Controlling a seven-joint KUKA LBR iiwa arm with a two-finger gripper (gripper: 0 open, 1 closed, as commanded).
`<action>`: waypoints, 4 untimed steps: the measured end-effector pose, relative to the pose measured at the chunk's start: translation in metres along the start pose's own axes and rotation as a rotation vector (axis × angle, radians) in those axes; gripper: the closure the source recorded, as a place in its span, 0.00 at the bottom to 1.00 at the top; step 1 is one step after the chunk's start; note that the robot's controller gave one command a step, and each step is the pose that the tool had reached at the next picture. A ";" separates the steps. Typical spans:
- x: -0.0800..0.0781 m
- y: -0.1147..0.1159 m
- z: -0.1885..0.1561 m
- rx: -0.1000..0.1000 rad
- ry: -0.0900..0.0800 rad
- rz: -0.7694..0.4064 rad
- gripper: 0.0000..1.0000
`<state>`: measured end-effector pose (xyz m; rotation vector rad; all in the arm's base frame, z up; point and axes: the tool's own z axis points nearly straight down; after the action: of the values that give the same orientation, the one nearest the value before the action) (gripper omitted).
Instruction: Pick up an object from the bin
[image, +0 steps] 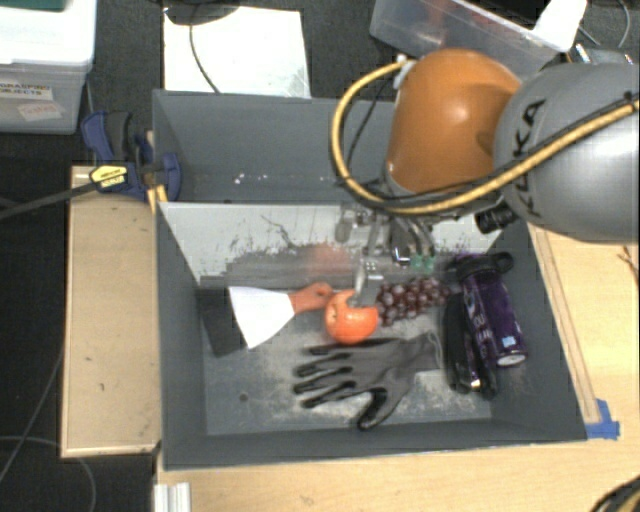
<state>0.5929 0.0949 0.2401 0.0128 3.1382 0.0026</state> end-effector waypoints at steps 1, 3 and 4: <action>0.009 -0.002 0.011 -0.001 -0.004 0.014 0.00; 0.009 -0.034 0.070 -0.002 -0.008 -0.096 1.00; 0.018 -0.034 0.111 -0.008 -0.030 -0.039 1.00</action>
Offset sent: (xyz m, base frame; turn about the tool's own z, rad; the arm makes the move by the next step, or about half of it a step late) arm -0.0100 -0.0334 -0.0706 -0.0981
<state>0.5747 0.0612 0.1291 -0.0472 3.1073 0.0152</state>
